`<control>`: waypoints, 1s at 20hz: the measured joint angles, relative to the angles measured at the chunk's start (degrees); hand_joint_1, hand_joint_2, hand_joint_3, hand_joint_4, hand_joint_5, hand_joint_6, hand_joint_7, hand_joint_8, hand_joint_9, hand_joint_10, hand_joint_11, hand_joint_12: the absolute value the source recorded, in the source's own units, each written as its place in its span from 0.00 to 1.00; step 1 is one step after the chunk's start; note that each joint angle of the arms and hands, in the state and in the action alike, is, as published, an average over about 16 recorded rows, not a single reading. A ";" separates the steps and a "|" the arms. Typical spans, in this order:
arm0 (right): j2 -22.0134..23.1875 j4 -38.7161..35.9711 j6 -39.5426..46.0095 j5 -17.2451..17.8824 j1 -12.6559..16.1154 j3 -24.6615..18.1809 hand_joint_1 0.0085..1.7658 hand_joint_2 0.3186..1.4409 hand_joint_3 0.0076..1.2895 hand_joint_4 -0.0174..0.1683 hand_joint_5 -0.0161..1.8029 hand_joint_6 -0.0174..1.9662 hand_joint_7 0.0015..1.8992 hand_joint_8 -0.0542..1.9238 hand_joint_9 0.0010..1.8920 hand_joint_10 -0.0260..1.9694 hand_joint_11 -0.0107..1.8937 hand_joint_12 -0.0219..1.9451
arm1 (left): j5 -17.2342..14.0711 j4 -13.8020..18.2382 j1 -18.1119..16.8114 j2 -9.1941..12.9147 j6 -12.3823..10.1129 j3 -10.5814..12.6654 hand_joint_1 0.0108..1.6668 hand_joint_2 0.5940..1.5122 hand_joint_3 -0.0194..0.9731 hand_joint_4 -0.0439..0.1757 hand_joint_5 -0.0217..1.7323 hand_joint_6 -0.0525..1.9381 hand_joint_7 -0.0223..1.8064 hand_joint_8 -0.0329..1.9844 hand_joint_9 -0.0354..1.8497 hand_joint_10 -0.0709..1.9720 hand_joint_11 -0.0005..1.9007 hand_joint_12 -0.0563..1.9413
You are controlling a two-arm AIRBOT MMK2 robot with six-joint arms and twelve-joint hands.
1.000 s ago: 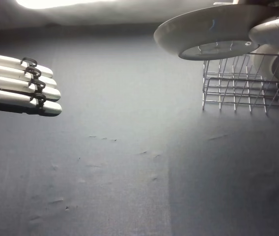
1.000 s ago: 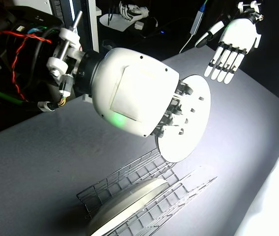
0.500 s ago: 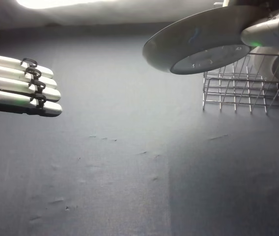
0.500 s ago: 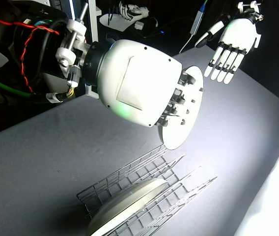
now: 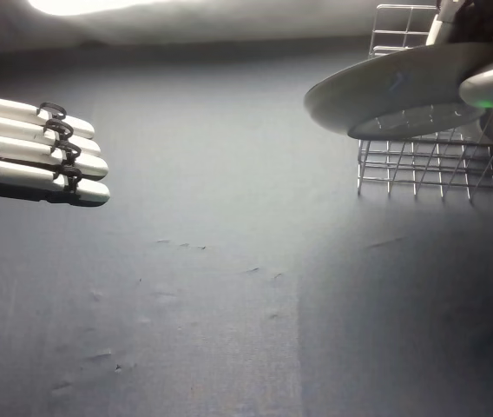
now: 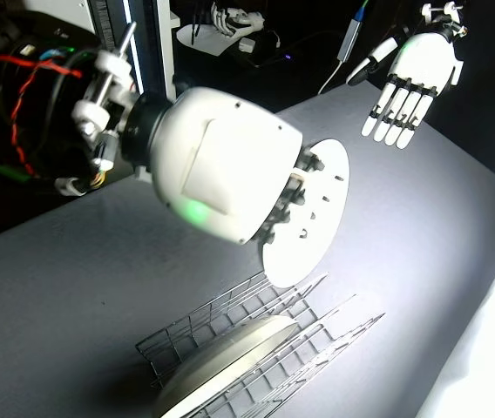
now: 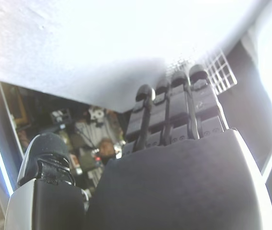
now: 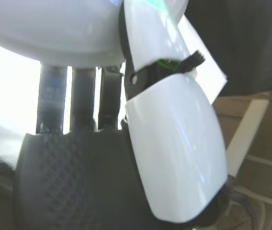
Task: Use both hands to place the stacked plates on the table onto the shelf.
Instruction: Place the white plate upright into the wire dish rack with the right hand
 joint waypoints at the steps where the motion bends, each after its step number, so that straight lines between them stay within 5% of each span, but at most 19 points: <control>1: 0.08 -0.07 0.02 0.32 -0.56 0.34 0.81 0.66 0.01 0.04 0.49 0.48 0.50 0.45 0.48 0.60 0.45 0.57 | 0.00 0.02 -0.01 -0.02 0.00 0.00 0.00 0.59 0.04 0.21 0.05 0.03 0.03 0.02 0.03 0.04 0.01 0.03; 20: -1.49 -9.95 -0.19 4.56 -8.61 8.06 0.78 0.67 0.00 0.04 0.48 0.51 0.50 0.48 0.49 0.55 0.44 0.58 | -0.13 0.76 -0.17 -0.82 0.01 0.12 0.00 0.60 0.04 0.21 0.05 0.03 0.03 0.02 0.03 0.04 0.01 0.03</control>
